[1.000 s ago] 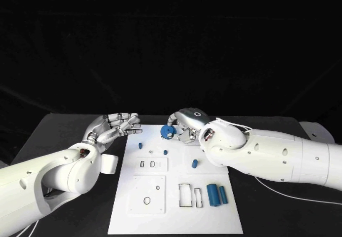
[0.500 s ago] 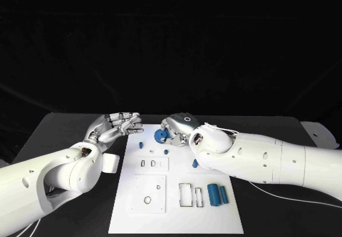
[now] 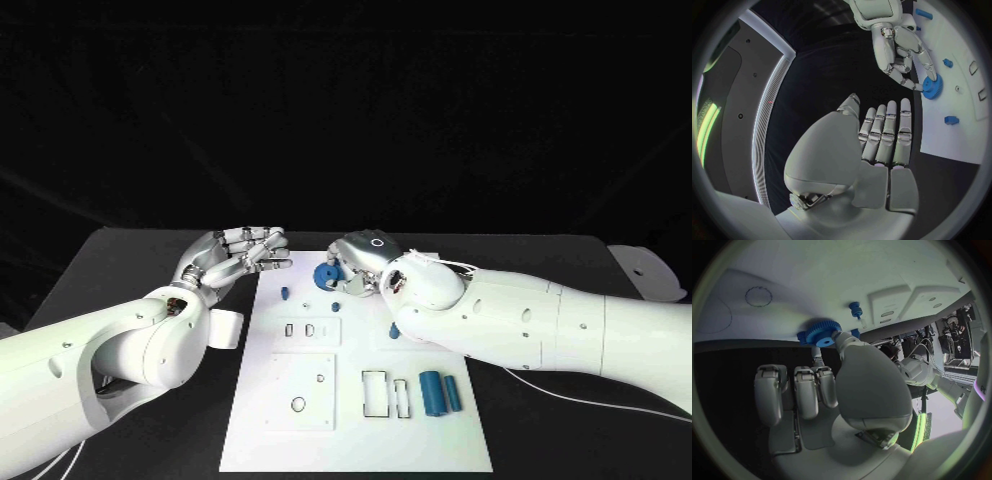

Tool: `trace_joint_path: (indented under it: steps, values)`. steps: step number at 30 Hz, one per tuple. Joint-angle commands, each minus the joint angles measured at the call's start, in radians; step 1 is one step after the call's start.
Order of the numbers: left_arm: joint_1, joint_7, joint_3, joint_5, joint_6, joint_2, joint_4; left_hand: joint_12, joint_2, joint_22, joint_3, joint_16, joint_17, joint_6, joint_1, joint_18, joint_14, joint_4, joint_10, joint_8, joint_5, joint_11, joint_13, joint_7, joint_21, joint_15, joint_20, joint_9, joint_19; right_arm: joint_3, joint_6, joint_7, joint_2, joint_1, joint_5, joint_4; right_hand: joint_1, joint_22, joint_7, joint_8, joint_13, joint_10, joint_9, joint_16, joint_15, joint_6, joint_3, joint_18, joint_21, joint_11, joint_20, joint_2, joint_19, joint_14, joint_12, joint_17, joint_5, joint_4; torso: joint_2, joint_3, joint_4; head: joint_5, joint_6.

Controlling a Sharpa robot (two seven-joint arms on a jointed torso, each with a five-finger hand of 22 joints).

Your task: Assemble the parts on the task board

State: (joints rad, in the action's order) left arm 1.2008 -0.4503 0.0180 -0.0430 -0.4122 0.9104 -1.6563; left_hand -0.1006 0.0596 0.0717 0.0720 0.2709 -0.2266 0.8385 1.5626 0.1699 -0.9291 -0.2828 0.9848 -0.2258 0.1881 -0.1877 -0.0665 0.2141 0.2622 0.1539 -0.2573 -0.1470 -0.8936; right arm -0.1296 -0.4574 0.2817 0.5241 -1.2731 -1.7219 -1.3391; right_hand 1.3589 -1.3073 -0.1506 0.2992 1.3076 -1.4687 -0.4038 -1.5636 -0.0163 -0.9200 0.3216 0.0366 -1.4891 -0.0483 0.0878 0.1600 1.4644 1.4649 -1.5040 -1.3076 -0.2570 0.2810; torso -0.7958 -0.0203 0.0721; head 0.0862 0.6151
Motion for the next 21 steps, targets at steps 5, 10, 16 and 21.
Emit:
trace_joint_path:
  steps: [5,10,16,21]
  values:
    - [0.001,-0.007,-0.001,0.002,0.018,-0.001,0.000,0.006,0.004,-0.002,0.006,-0.006,-0.002,-0.006,0.002,0.014,0.006,0.002,0.003,0.004,-0.004,-0.005,0.000,0.031,-0.007,-0.001,-0.003,0.001,-0.006,-0.001,0.027,0.023,-0.011,0.000,-0.018,0.012,0.000,-0.179,0.022,-0.007,0.201,-0.052,-0.005,-0.005,-0.006,-0.022,0.008,-0.013,-0.005,0.002,-0.005,0.008,0.052,0.104,0.004,-0.256,0.004,0.004,0.000,0.0006,-0.0001,0.007,-0.001]
    - [0.001,-0.007,-0.001,0.002,0.018,-0.003,0.000,0.006,0.004,-0.002,0.006,-0.006,-0.002,-0.006,0.002,0.014,0.006,0.002,0.003,0.004,-0.004,-0.005,0.000,0.031,-0.007,-0.001,-0.003,0.001,-0.006,-0.003,0.033,0.022,-0.019,0.002,-0.014,0.015,-0.021,-0.179,0.012,-0.030,0.193,-0.045,0.001,-0.005,0.001,-0.003,0.010,-0.013,-0.004,-0.007,0.001,0.019,0.052,0.104,0.015,-0.255,0.019,0.005,0.000,0.0006,0.0020,0.006,0.000]
    - [0.001,-0.007,-0.001,0.002,0.017,-0.002,0.001,0.006,0.004,-0.002,0.006,-0.006,-0.002,-0.006,0.002,0.014,0.006,0.002,0.003,0.004,-0.004,-0.005,0.000,0.031,-0.007,-0.001,-0.003,0.001,-0.006,-0.003,0.035,0.020,-0.015,0.003,-0.001,0.012,-0.086,-0.178,-0.007,-0.083,0.179,-0.030,0.014,-0.005,0.018,0.045,-0.015,-0.012,-0.001,-0.026,0.017,0.029,0.050,0.104,0.034,-0.255,0.066,0.010,0.000,0.0007,0.0004,0.004,0.004]
    - [0.001,-0.007,-0.001,0.002,0.017,-0.001,0.000,0.006,0.004,-0.002,0.006,-0.006,-0.003,-0.006,0.001,0.014,0.006,0.001,0.003,0.004,-0.005,-0.005,0.000,0.031,-0.008,-0.001,-0.003,0.002,-0.006,-0.004,0.041,0.018,-0.009,0.003,0.015,0.010,-0.087,-0.179,-0.007,-0.084,0.180,-0.032,0.014,-0.005,0.018,0.045,-0.016,-0.012,-0.002,-0.026,0.017,0.029,0.051,0.104,0.032,-0.256,0.065,0.009,0.000,0.0009,-0.0010,0.004,0.003]
